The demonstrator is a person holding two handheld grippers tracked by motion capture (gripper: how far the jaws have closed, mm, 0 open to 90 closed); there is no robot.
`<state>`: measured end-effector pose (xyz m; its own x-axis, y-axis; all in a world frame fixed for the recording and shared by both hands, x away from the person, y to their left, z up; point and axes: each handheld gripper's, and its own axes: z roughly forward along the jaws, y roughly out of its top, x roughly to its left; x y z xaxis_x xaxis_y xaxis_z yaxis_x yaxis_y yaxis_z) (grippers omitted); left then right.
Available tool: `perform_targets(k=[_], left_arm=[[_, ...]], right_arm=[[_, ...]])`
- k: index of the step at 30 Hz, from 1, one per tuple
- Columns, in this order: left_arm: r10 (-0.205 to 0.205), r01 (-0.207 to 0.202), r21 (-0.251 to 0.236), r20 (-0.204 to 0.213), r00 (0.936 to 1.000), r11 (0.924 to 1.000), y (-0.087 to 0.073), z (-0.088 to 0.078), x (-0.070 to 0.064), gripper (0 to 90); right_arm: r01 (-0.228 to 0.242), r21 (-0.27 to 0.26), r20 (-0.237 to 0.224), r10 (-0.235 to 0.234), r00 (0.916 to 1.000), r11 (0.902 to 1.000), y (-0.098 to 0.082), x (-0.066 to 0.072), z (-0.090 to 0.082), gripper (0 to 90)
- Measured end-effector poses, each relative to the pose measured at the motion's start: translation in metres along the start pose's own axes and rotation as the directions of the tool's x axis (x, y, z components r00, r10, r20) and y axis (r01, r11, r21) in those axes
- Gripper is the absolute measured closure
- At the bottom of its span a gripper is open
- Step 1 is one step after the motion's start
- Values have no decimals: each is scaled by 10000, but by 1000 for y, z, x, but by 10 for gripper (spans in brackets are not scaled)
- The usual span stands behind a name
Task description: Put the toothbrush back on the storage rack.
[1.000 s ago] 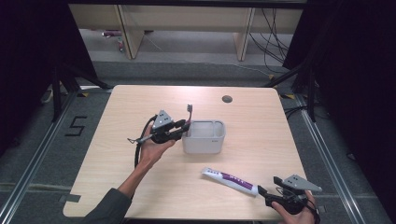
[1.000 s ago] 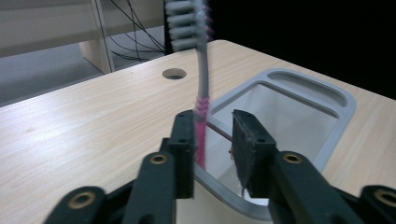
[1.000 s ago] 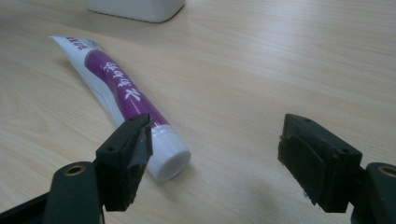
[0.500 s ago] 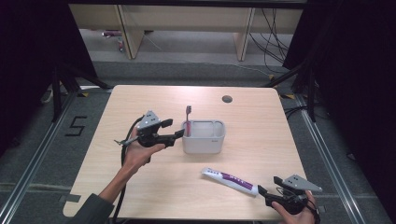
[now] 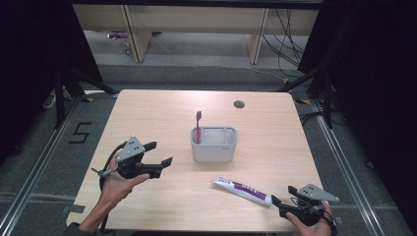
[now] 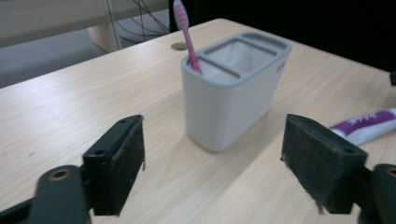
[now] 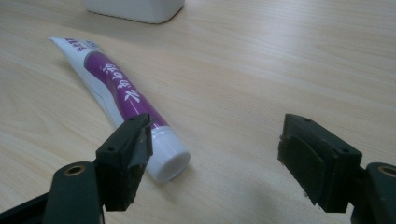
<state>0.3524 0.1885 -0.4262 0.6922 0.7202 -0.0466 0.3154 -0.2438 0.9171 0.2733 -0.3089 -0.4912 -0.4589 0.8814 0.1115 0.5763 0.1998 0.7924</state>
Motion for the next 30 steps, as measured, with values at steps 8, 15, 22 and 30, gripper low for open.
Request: perform_targets(k=[8, 15, 22, 30], left_arm=[[-9, 3, 329, 179, 9998, 9995, -27, -17, -1, 169], [-83, 72, 624, 173, 9998, 9980, -47, -27, -4, 168], [-54, 8, 1281, 353, 9994, 9918, -68, -40, -15, 170], [-48, -15, 2002, 309, 9995, 9797, -85, -43, -21, 170]], right_arm=[[-312, 115, 27, 311, 9995, 9994, -1, 2, 0, 263], [128, -121, 136, -126, 9998, 9998, -1, -2, -1, 271], [277, -166, 148, -275, 9995, 9995, -1, 1, 0, 271], [227, 14, 73, -227, 9997, 9997, 0, 2, 1, 271]])
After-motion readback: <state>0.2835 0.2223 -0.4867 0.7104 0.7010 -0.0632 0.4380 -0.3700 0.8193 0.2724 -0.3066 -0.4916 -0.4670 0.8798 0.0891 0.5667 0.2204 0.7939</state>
